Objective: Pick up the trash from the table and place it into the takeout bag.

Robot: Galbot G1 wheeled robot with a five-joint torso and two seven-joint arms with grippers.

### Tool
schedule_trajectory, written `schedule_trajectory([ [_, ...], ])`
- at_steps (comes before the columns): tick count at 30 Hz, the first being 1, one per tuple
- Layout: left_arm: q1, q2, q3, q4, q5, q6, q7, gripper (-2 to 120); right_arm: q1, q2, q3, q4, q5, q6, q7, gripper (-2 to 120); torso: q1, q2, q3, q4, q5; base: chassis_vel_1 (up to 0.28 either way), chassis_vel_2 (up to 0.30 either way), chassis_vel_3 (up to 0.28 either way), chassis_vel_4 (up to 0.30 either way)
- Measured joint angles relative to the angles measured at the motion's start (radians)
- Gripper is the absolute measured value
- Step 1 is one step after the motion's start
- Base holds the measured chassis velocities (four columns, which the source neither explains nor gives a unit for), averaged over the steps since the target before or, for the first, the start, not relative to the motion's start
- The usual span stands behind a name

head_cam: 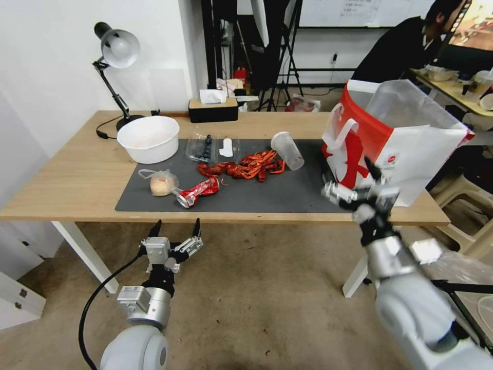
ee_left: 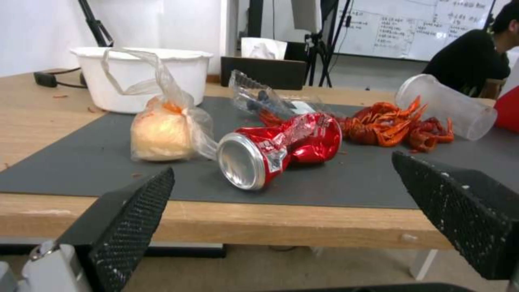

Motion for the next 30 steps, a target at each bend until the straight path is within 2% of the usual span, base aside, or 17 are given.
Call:
schedule_trajectory([
  [7, -0.003, 0.011, -0.001, 0.006, -0.006, -0.005, -0.001, 100, -0.104, 0.038, -0.025, -0.075, -0.055, 0.090, 0.058, 100, 0.000, 0.000, 0.000, 0.0000, 0.0000, 0.000, 0.000, 0.000, 0.000],
  [13, -0.003, 0.015, -0.002, 0.006, -0.009, -0.010, -0.001, 100, -0.125, 0.060, -0.039, -0.112, -0.064, 0.114, 0.072, 100, 0.000, 0.000, 0.000, 0.0000, 0.0000, 0.000, 0.000, 0.000, 0.000],
  [24, 0.004, 0.029, -0.009, 0.003, -0.011, -0.016, -0.005, 100, -0.102, 0.082, -0.082, -0.144, -0.069, 0.112, 0.082, 100, 0.000, 0.000, 0.000, 0.0001, 0.0000, 0.000, 0.000, 0.000, 0.000],
  [27, 0.005, 0.032, -0.011, 0.003, -0.012, -0.016, -0.006, 100, -0.088, 0.079, -0.091, -0.133, -0.058, 0.099, 0.091, 100, 0.000, 0.000, 0.000, 0.0000, 0.0001, 0.000, 0.000, 0.000, 0.000],
  [30, 0.006, 0.034, -0.012, 0.001, -0.012, -0.016, -0.009, 100, -0.039, 0.061, -0.114, -0.084, -0.005, 0.040, 0.125, 100, 0.000, 0.000, 0.000, 0.0000, 0.0000, 0.000, 0.000, 0.000, 0.000],
])
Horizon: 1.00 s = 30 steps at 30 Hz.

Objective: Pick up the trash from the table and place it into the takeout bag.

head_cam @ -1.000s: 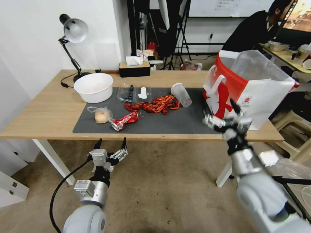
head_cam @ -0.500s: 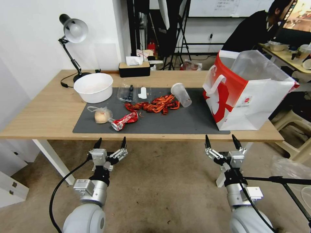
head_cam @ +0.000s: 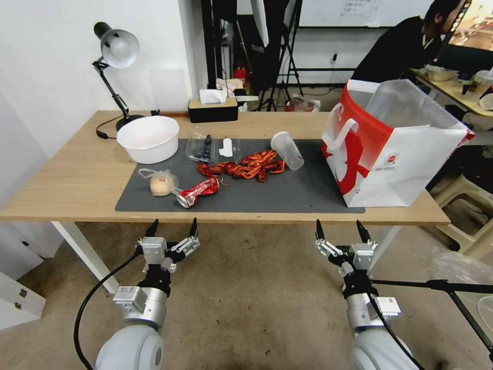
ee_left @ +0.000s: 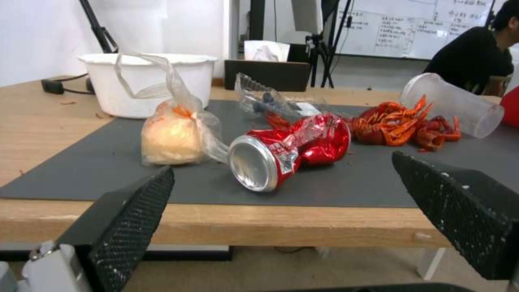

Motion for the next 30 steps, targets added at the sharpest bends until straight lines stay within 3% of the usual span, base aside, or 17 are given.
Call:
schedule_trajectory([
  [12, 0.004, -0.009, 0.002, -0.002, 0.005, -0.001, -0.001, 100, 0.243, -0.093, -0.067, 0.002, 0.213, -0.174, 0.052, 100, 0.000, 0.000, 0.000, -0.0001, 0.0002, 0.000, 0.000, 0.000, 0.000],
  [19, 0.009, -0.016, 0.002, -0.007, 0.013, 0.000, 0.000, 100, 0.542, -0.116, -0.198, -0.143, 0.382, -0.271, 0.100, 100, 0.000, 0.000, 0.000, 0.0002, 0.0000, 0.000, 0.000, 0.000, 0.000],
  [30, 0.015, -0.029, 0.000, -0.010, 0.018, -0.002, 0.000, 100, 0.778, -0.087, -0.312, -0.341, 0.502, -0.340, 0.135, 100, 0.000, 0.000, 0.000, 0.0000, 0.0002, 0.000, 0.000, 0.000, 0.000],
])
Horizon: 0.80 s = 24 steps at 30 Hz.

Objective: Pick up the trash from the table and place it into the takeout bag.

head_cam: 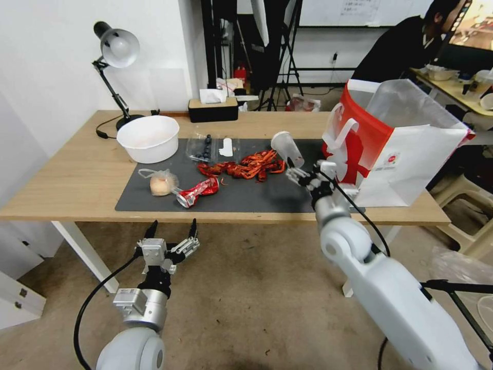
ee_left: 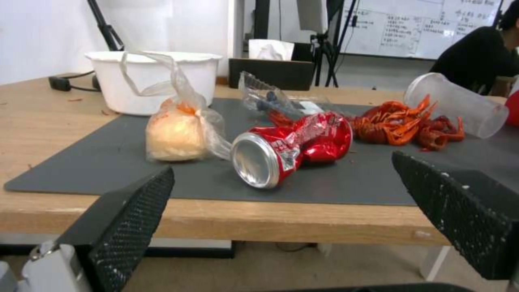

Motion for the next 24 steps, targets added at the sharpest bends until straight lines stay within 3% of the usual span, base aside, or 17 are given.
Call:
schedule_trajectory([
  [13, -0.001, -0.003, -0.003, 0.000, 0.000, -0.004, -0.002, 100, 0.182, 0.039, -0.071, -0.230, 0.108, -0.050, -0.003, 100, 0.000, 0.000, 0.000, 0.0000, -0.0002, 0.000, 0.000, 0.000, 0.000],
  [24, -0.006, 0.002, -0.006, 0.008, -0.003, -0.005, -0.006, 100, 0.215, 0.068, -0.084, -0.309, 0.126, -0.054, -0.005, 100, 0.000, 0.000, 0.000, 0.0000, -0.0002, 0.000, 0.000, 0.000, 0.000],
])
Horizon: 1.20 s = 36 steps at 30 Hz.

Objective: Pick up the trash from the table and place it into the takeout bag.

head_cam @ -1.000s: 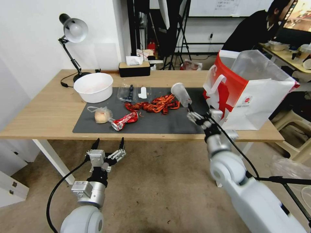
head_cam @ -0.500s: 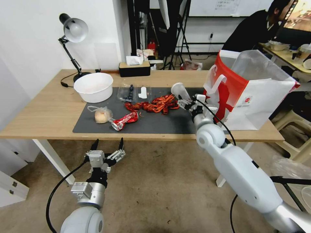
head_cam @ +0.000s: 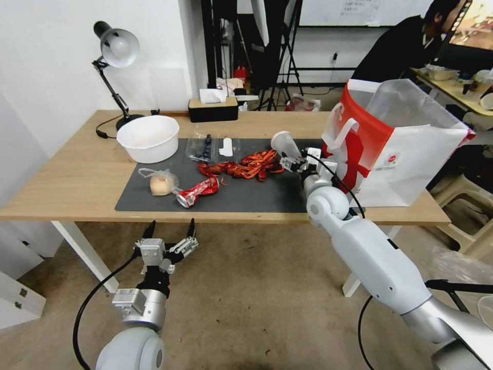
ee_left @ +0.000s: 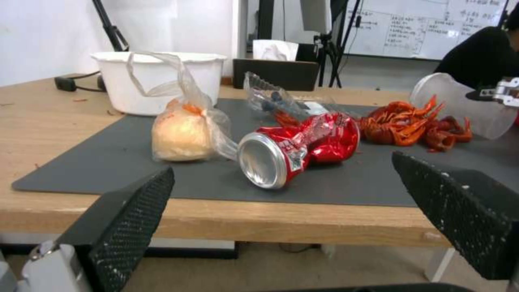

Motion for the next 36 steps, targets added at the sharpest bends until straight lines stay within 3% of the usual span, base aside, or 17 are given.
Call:
schedule_trajectory([
  [11, -0.008, 0.001, 0.000, 0.011, -0.002, 0.000, -0.001, 100, 0.016, 0.014, -0.011, -0.047, 0.009, -0.009, 0.001, 76, 0.000, 0.000, 0.000, -0.0001, 0.0000, 0.000, 0.000, 0.000, 0.000],
  [17, -0.010, 0.001, 0.004, 0.012, -0.003, -0.001, -0.001, 100, 0.015, 0.022, -0.016, -0.058, 0.003, -0.009, 0.002, 53, 0.000, 0.000, 0.000, -0.0001, -0.0001, 0.000, 0.000, 0.000, 0.000],
  [30, -0.011, 0.001, 0.004, 0.024, -0.003, -0.006, -0.001, 100, -0.003, 0.019, -0.014, -0.033, -0.012, 0.022, -0.015, 52, 0.000, 0.000, 0.000, 0.0000, 0.0006, 0.000, 0.000, 0.000, 0.000],
  [36, -0.008, 0.003, 0.004, 0.024, -0.001, -0.007, -0.001, 100, -0.026, -0.009, 0.019, 0.079, -0.004, 0.138, -0.114, 52, 0.000, 0.000, 0.000, 0.0000, 0.0001, 0.000, 0.000, 0.000, 0.000],
])
